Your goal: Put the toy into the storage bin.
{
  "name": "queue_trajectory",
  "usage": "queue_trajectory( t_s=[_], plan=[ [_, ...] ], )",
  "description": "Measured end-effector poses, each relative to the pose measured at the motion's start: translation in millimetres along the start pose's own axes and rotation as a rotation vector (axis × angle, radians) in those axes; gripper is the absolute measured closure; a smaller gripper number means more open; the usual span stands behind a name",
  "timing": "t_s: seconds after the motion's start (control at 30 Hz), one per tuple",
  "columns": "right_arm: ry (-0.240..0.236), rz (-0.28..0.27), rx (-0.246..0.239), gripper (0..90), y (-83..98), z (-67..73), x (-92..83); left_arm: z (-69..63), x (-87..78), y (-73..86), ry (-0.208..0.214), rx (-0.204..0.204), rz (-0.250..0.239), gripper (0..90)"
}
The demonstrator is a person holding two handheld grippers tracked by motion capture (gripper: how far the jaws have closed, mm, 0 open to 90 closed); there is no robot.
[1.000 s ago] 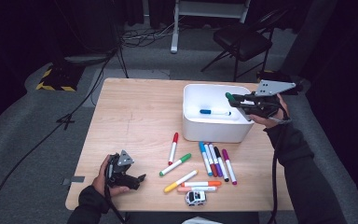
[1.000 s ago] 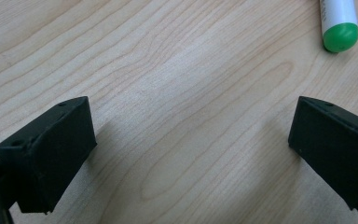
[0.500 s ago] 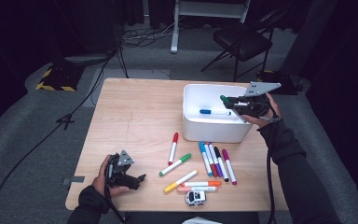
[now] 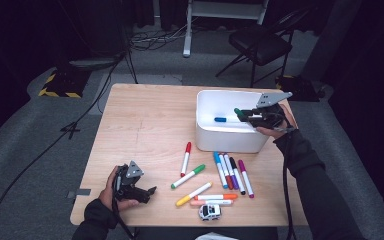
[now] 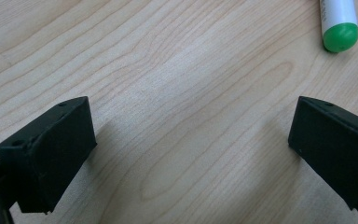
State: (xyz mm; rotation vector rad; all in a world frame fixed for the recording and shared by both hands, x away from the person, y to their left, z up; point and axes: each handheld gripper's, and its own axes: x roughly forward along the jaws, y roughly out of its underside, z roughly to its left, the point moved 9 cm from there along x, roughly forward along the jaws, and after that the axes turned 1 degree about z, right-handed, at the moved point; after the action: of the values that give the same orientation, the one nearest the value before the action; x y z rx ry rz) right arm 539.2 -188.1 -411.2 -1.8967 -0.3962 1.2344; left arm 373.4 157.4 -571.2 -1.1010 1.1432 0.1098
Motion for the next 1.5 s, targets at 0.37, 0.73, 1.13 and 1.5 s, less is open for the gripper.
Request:
queue_trajectory(
  t_s=[0.37,0.73,1.13,1.5],
  plan=[
    [-0.028,0.032,-0.001,74.8,18.5,1.2,-6.6,0.0,0.0,0.0,0.0,0.0,0.0,0.8],
    [-0.043,0.029,0.02,74.5,29.8,1.0,-13.8,-0.1,-0.1,0.0,0.003,-0.002,0.001,0.8],
    [-0.036,0.017,0.049,69.1,23.1,0.4,-9.7,-0.2,0.3,-0.1,0.001,-0.001,-0.003,0.9],
    [-0.034,-0.046,0.056,62.3,19.8,3.2,-21.9,-1.4,0.0,0.7,0.011,-0.01,0.003,0.9]
  ],
)
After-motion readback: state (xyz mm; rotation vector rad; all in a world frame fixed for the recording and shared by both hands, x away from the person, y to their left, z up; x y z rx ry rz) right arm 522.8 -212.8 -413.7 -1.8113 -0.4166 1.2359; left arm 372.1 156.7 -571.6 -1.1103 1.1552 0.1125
